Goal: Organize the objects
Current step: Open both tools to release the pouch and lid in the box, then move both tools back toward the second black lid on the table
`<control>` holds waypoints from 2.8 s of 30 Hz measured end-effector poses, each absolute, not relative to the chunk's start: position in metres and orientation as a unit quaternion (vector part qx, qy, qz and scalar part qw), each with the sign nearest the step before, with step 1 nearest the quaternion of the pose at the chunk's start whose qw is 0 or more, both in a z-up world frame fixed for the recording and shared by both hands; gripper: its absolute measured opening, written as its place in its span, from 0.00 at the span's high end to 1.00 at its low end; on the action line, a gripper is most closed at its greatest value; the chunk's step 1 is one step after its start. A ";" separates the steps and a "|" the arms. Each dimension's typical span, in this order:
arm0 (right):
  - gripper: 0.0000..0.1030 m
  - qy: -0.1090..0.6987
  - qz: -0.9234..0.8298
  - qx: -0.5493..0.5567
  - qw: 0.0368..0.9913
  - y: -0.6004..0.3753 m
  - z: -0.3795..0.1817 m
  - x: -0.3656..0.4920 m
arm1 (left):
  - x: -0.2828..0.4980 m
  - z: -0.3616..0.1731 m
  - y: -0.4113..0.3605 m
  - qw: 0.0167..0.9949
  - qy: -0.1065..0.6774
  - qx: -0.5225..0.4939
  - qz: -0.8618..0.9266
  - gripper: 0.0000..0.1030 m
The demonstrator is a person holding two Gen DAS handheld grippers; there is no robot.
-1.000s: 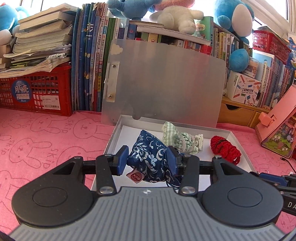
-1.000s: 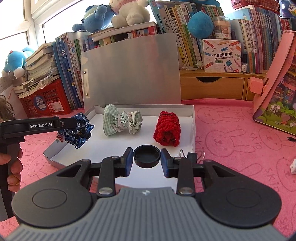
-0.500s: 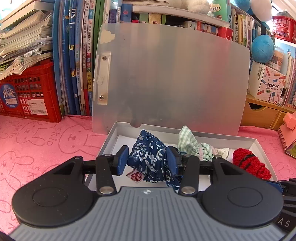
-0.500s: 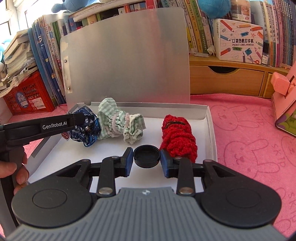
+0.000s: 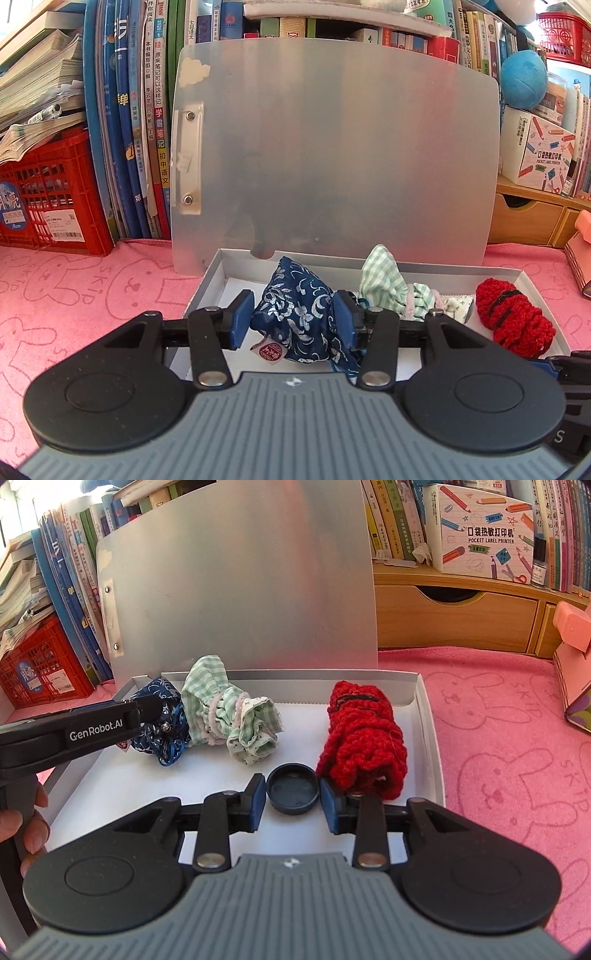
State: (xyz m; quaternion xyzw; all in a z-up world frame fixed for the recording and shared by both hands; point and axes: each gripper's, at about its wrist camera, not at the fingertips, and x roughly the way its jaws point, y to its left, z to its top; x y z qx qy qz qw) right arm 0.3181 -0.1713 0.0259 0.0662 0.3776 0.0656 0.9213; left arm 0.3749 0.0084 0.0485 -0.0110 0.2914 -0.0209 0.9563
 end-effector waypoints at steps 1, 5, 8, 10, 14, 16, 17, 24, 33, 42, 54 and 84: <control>0.57 0.377 0.068 0.068 0.921 -0.172 0.026 0.317 | 0.373 0.049 0.009 0.956 0.292 -0.013 -0.027 0.45; 0.43 0.360 0.071 0.069 0.928 -0.174 0.035 0.308 | 0.361 0.054 0.011 0.958 0.284 -0.020 -0.045 0.31; 0.38 0.348 0.076 0.070 0.932 -0.174 0.043 0.298 | 0.350 0.062 0.010 0.960 0.273 -0.017 -0.054 0.21; 0.37 0.341 0.075 0.066 0.935 -0.175 0.050 0.290 | 0.341 0.070 0.008 0.963 0.264 -0.004 -0.058 0.15; 0.35 0.327 0.079 0.054 0.940 -0.177 0.062 0.269 | 0.315 0.089 0.007 0.966 0.248 0.005 -0.072 0.10; 0.33 0.316 0.083 0.050 0.944 -0.179 0.068 0.255 | 0.299 0.097 0.007 0.968 0.239 0.009 -0.079 0.08; 0.32 0.312 0.085 0.050 0.945 -0.180 0.071 0.248 | 0.291 0.101 0.007 0.969 0.235 0.013 -0.081 0.08; 0.27 0.288 0.107 0.049 0.950 -0.184 0.083 0.201 | 0.237 0.112 0.004 0.966 0.234 0.028 -0.104 0.06; 0.23 0.266 0.135 0.035 0.954 -0.188 0.084 0.140 | 0.170 0.107 0.020 0.960 0.240 0.003 -0.144 0.05; 0.20 0.264 0.123 -0.006 0.957 -0.195 0.063 0.101 | 0.108 0.087 0.047 0.964 0.223 0.008 -0.147 0.05; 0.19 0.292 0.116 -0.036 0.949 -0.200 0.027 0.073 | 0.065 0.051 0.093 0.967 0.237 0.004 -0.091 0.05; 0.16 0.319 0.135 -0.049 0.937 -0.181 0.012 0.079 | 0.067 0.014 0.100 0.954 0.299 0.010 -0.017 0.32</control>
